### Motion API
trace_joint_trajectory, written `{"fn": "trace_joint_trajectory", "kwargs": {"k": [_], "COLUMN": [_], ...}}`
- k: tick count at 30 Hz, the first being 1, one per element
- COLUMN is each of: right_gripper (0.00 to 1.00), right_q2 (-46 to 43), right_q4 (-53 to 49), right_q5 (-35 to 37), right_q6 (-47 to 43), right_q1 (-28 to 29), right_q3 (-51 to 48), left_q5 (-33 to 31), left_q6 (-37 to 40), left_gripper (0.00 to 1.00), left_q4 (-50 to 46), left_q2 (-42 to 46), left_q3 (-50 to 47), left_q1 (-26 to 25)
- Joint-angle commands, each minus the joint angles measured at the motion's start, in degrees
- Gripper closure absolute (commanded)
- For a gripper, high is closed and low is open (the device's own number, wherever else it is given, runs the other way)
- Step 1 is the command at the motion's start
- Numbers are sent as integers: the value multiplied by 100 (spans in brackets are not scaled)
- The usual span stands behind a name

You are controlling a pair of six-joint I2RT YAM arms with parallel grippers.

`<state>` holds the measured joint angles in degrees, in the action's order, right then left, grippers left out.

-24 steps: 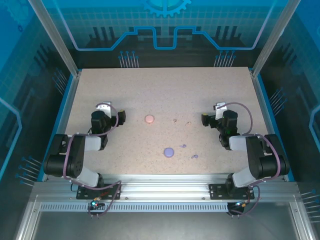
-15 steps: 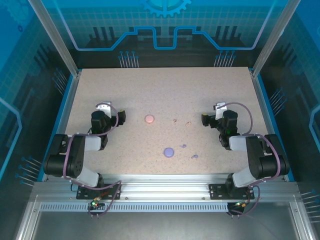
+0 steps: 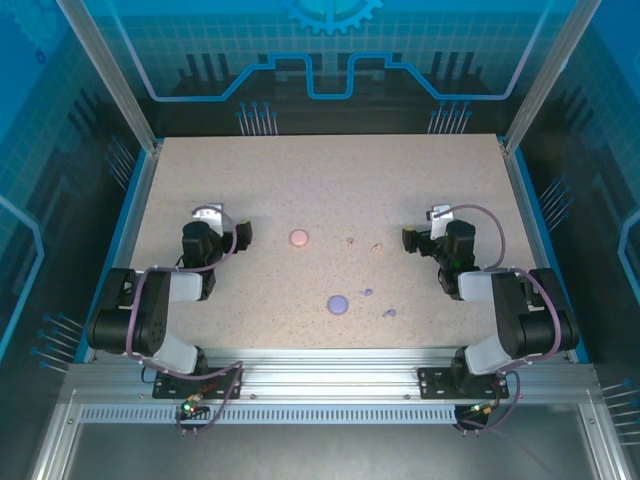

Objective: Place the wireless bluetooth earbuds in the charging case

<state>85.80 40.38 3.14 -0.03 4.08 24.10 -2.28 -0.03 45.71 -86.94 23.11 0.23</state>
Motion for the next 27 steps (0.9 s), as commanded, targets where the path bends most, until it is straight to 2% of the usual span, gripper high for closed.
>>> {"fn": "trace_joint_trajectory", "kwargs": {"k": [1, 8, 12, 15, 18, 22, 27], "right_gripper": [0, 0, 0, 0, 0, 0, 0], "right_q2": [-526, -1629, -1990, -2008, -2061, -2112, -2061], "right_q4": [-799, -3361, -4138, -4982, -5577, -6373, -7156], "right_q5": [221, 671, 1143, 856, 627, 331, -13], "right_q6": [120, 1056, 2132, 2293, 2315, 2406, 2748], "right_q1": [-117, -135, -178, -211, -102, 147, 770], "right_q3": [416, 1256, 1442, 1855, 2104, 2439, 2676], "left_q5": [148, -396, -425, -290, -166, 10, -26], "left_q6": [-15, -272, -981, -1690, -2123, -2426, -2974], "left_gripper": [1, 1, 1, 1, 1, 1, 1], "left_q4": [-307, -1939, -3023, -4164, -4880, -5345, -5438], "left_q2": [223, 1032, 1646, 1952, 2053, 2064, 2071], "left_q3": [133, 724, 1138, 1646, 1960, 2183, 2170], "left_q1": [21, 3, -2, -23, -185, -627, -1235]}}
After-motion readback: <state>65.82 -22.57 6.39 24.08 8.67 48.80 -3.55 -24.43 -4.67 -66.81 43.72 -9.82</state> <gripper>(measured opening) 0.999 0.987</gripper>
